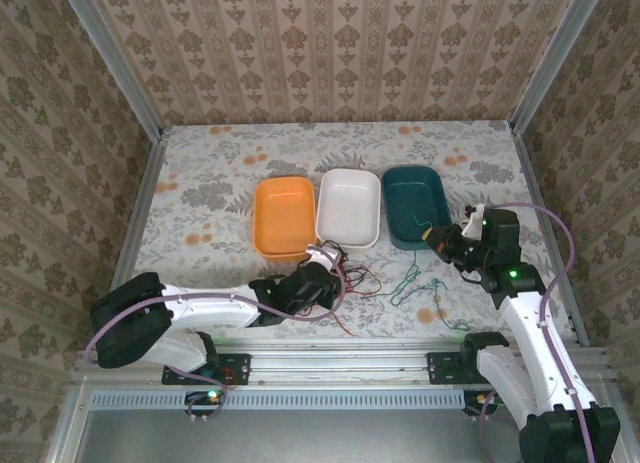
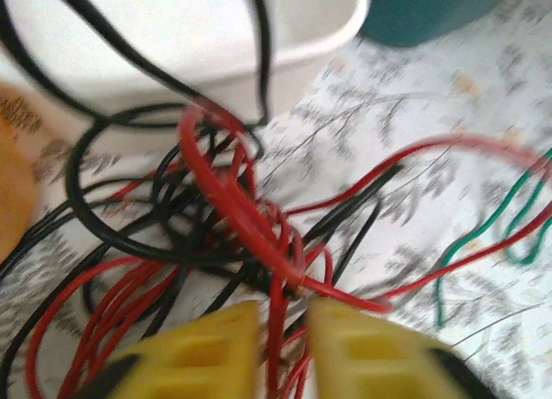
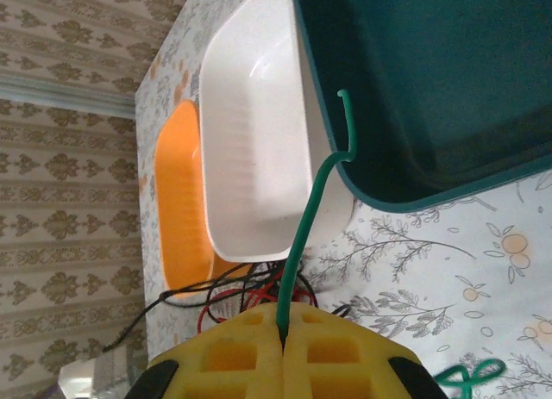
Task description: Untangle the cables
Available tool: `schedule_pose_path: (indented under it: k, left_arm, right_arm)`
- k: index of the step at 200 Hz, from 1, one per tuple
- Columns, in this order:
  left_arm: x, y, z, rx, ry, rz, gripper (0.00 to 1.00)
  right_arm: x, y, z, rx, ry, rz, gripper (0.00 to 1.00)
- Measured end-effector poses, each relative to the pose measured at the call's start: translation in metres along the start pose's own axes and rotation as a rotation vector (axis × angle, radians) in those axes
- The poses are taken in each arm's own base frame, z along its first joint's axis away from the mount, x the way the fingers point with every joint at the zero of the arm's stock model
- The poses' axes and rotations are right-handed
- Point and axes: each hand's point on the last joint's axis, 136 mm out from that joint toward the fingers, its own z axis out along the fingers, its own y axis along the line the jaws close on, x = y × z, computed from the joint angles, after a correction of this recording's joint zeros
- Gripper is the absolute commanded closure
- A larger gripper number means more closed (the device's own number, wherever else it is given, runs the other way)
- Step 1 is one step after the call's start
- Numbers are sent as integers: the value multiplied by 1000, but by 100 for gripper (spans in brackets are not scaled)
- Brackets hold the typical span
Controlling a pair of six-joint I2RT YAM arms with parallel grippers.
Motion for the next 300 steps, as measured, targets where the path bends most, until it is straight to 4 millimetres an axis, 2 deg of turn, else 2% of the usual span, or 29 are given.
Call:
schedule_pose_path:
  k: [20,59,100,154,192,240,258,300]
  left_arm:
    - [-17,-19,-3,48,-31,41,31]
    - [-38,-53,-17,143,-63,136,23]
    - [-52,-73,-29,225,-83,195,23]
    - [-41,-91,-6,244,-42,296,30]
    - [-49,-98,10,230,-84,344,32]
    - [-70,-116,9,286,-181,375,31]
    - [-76,-123,6,310,-206,376,41]
    - [-86,-136,3,349,-234,384,92]
  right_arm:
    - [3,4,-2,-21,11,-8,100]
    - [8,24,-5,-128,42,-3,100]
    - [1,55,-12,-253,48,32,100]
    - [-9,94,-28,-337,74,37,100]
    - [-8,107,-38,-351,97,43,100]
    - [-7,117,-44,-366,107,42,100]
    - [-7,117,-44,-366,111,50,100]
    - [-4,118,-44,-368,123,55,100]
